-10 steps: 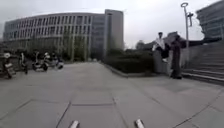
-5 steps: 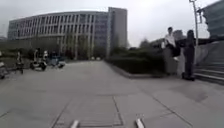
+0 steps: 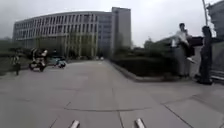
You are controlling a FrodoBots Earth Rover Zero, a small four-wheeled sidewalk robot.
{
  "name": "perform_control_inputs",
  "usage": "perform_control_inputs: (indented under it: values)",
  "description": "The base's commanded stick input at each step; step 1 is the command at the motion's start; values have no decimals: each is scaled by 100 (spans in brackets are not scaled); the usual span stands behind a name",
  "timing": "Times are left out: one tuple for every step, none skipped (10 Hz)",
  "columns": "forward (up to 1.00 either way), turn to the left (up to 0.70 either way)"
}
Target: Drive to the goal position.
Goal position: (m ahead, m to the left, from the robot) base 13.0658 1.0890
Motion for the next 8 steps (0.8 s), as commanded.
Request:
perform_control_inputs:
  values:
    - [100, 6]
    - [100, 6]
    - [100, 6]
    - [100, 6]
    - [100, 6]
    - [100, 6]
    - [100, 6]
    - [100, 6]
